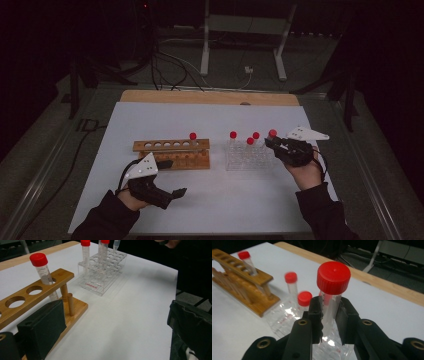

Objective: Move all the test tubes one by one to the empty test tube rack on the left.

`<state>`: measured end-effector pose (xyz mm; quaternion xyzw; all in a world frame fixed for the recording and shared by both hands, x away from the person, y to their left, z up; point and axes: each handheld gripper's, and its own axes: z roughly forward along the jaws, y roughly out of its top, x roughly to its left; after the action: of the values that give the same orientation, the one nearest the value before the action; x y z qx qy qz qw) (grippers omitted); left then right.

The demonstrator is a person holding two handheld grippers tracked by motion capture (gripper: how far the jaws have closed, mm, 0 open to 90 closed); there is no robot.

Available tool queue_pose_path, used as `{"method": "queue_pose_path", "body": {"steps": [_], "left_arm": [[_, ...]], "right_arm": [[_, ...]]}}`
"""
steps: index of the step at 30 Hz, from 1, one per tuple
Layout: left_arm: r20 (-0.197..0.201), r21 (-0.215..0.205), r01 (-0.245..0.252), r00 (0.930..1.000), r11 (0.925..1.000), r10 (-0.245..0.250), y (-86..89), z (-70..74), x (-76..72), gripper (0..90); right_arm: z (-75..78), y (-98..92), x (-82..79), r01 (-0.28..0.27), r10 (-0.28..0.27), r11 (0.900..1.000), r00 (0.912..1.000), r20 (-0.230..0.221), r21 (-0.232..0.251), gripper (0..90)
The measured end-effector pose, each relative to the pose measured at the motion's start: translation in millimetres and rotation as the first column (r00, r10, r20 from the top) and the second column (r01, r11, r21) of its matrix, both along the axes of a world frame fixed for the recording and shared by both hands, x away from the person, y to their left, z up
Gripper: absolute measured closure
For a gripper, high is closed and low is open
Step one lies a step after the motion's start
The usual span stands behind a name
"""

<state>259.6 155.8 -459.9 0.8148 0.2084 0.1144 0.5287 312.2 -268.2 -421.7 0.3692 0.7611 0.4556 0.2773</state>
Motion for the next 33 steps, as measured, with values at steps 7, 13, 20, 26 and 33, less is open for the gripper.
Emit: {"method": "queue_pose_path", "body": {"steps": [7,13,20,26,33], "left_arm": [[-0.004,-0.005,0.014,0.9999,0.9999,-0.014,-2.2,3.7,-1.8,2.5],[-0.003,-0.024,0.030,0.9996,0.9993,-0.030,-4.0,9.4,-3.2,2.6],[0.003,-0.029,0.044,0.9990,0.9986,-0.044,-7.4,16.2,-2.9,2.6],[0.006,-0.034,0.064,0.9979,0.9974,-0.064,-14.1,19.8,-0.9,2.6],[0.015,-0.036,0.083,0.9965,0.9959,-0.082,-26.1,24.9,2.2,2.6]], "right_arm": [[13.3,13.3,-12.3,-0.068,0.068,0.998,0.9976,0.012,0.004,75.1],[13.0,31.5,-20.1,-0.144,0.144,0.990,0.9895,0.007,-0.002,75.2],[3.3,55.8,-27.1,-0.219,0.219,0.975,0.9756,-0.015,-0.022,75.1],[-5.9,72.8,-31.3,-0.273,0.271,0.962,0.9617,-0.039,-0.029,75.1],[-18.7,94.7,-39.5,-0.339,0.337,0.940,0.9395,-0.063,-0.038,75.1]]}}
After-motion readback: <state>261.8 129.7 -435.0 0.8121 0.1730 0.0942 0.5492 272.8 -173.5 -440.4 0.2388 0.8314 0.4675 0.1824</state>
